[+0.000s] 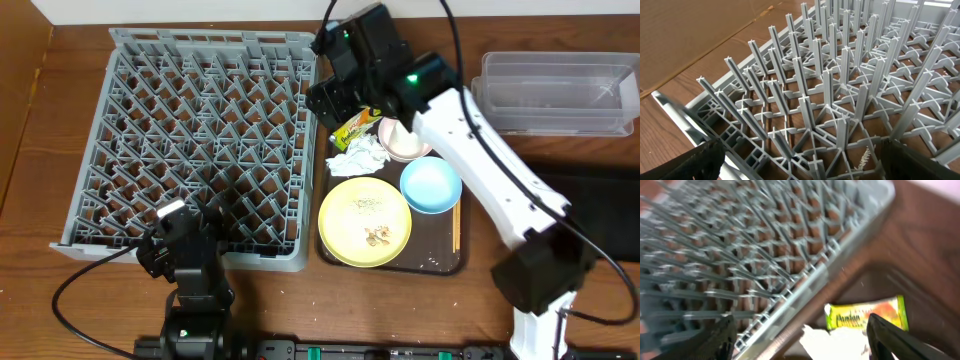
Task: Sort waste into correct bins and load items into the dishwasher
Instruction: 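Move the right gripper over the tray to the white tissue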
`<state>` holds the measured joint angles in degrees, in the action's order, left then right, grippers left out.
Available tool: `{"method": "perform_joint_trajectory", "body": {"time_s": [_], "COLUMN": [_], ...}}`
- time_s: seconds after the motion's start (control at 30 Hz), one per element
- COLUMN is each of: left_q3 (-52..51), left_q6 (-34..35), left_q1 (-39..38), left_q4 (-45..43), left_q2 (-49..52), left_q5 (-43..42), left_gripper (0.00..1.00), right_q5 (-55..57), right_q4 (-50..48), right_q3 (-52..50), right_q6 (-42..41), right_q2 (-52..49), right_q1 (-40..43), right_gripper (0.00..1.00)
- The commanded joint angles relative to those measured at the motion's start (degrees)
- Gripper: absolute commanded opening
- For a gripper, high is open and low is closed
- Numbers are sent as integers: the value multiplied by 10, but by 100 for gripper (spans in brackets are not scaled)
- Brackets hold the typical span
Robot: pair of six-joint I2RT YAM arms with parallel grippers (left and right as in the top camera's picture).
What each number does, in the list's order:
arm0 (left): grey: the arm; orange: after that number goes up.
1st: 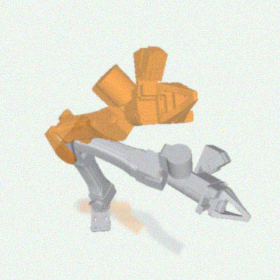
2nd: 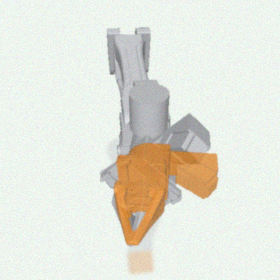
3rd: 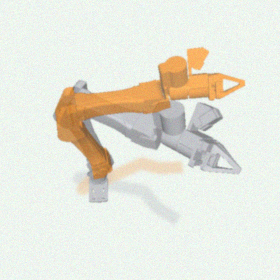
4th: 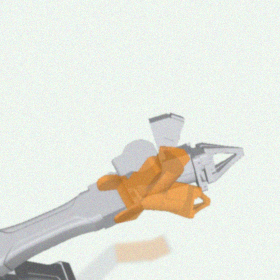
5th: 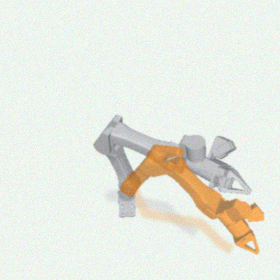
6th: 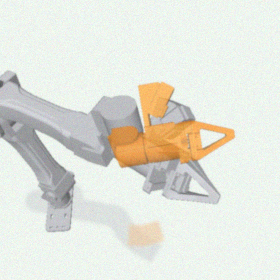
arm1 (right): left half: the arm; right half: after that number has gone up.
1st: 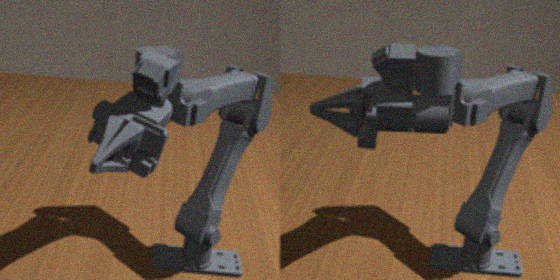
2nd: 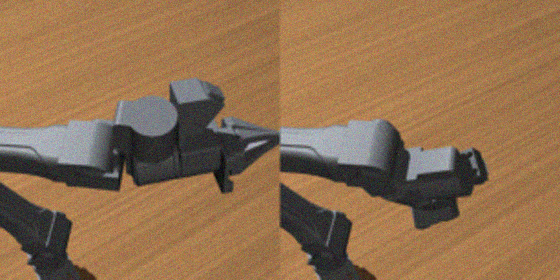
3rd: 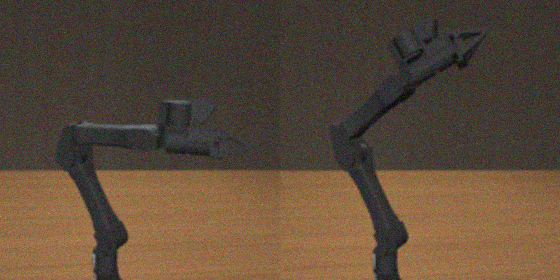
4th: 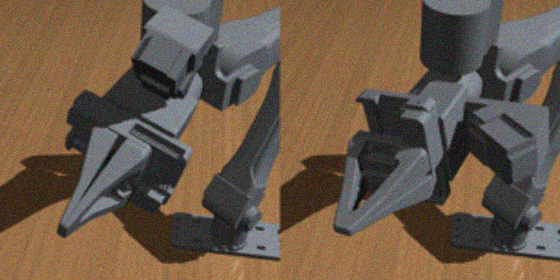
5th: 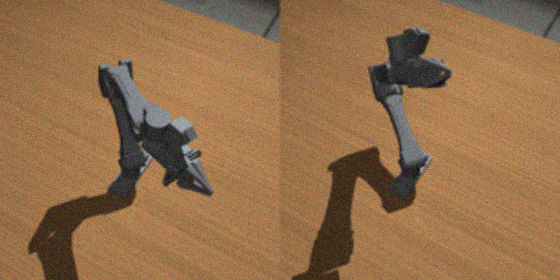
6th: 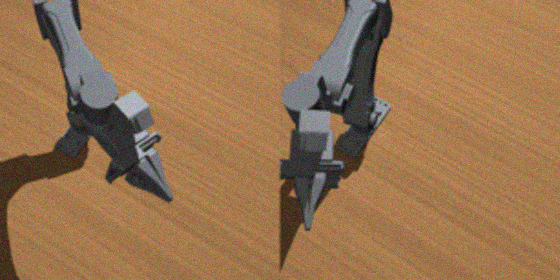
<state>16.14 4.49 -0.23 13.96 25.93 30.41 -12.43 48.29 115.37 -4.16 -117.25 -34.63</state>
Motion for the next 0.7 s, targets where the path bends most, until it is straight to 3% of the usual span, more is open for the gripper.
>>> {"method": "perform_joint_trajectory", "body": {"time_s": [0.0,0.27,0.47,0.67], "left_q3": [8,8,8,8], "left_q6": [1,1,1,1], "left_q1": [0,0,0,0], "left_q4": [2,2,2,2], "left_q2": [-2,-2,-2,-2], "left_q5": [7,7,7,7], "left_gripper": [100,100,100,100], "right_q5": [61,71,75,81], "right_q4": [15,99,148,152], "right_q3": [11,11,1,-35], "right_q6": [-58,-100,-106,-106], "right_q2": [-40,-81,-86,-86], "right_q1": [-6,-7,-7,-17], "right_gripper": [75,61,59,64]}}
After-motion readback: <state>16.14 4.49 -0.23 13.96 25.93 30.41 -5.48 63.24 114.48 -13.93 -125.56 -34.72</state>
